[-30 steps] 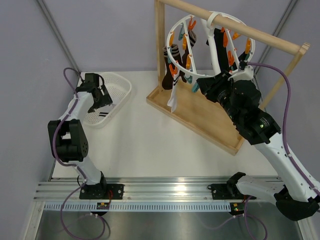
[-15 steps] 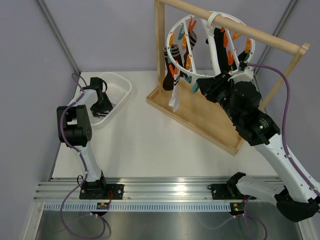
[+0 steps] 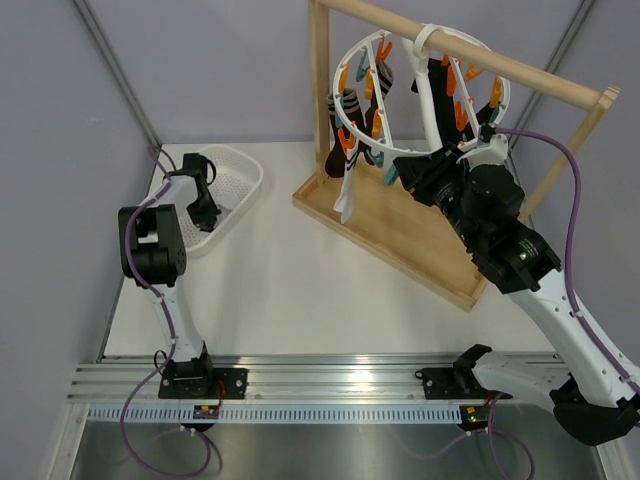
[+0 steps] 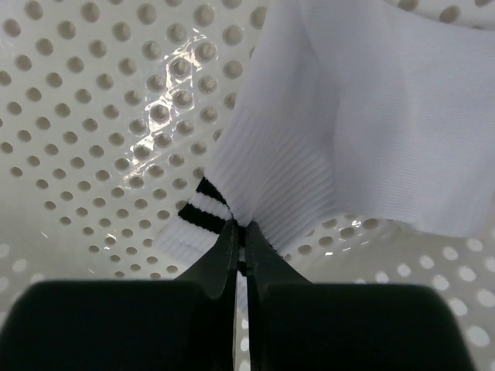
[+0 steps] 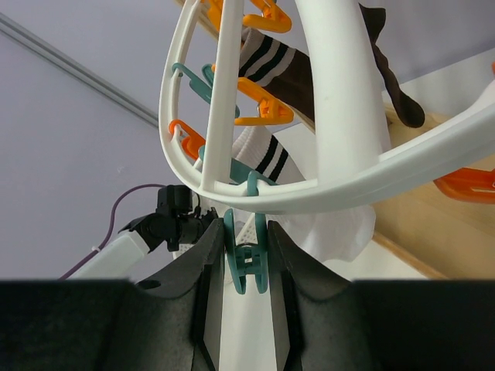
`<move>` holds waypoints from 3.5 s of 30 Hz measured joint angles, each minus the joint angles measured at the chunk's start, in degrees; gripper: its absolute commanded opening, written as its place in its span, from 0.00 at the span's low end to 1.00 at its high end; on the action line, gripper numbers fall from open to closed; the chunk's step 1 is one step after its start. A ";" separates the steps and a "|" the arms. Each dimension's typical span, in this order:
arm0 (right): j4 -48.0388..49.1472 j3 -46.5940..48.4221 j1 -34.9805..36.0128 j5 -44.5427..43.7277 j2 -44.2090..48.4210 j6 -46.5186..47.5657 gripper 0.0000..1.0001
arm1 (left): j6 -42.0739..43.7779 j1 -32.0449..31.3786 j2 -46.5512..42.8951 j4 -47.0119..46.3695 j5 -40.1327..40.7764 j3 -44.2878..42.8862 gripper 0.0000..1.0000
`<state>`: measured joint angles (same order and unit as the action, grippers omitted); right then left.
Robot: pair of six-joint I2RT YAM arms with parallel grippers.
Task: Clip the socks to the hanger
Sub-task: Pick up the sock from the bin, then place the sock at the center of the board, then pick up the sock at the center of the board.
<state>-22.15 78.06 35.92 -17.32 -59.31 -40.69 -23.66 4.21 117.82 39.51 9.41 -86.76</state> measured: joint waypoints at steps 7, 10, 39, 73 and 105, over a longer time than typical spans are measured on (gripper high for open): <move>0.02 -0.15 0.00 -0.02 0.17 0.02 0.00 | 0.09 0.09 -3.63 -0.04 -0.28 1.68 0.00; 0.02 -0.15 0.00 -0.02 0.17 0.28 0.00 | 0.09 0.09 -10.19 0.02 -1.05 2.64 0.00; -0.63 0.26 0.00 -0.68 0.17 2.32 0.00 | 26.82 -64.37 -51.25 9.86 -4.96 19.82 0.00; 0.39 -0.39 0.00 0.04 0.35 2.34 0.00 | -34.21 -57.35 -51.45 6.99 15.13 42.56 0.57; 2.60 -2.36 -0.04 0.37 1.90 3.13 0.00 | -36.11 -54.18 -37.79 -3.32 8.55 46.62 0.40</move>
<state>-19.55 75.70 35.88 -16.95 -57.41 -37.56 -59.77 -49.98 80.03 36.18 17.96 -40.14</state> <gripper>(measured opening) 0.308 0.409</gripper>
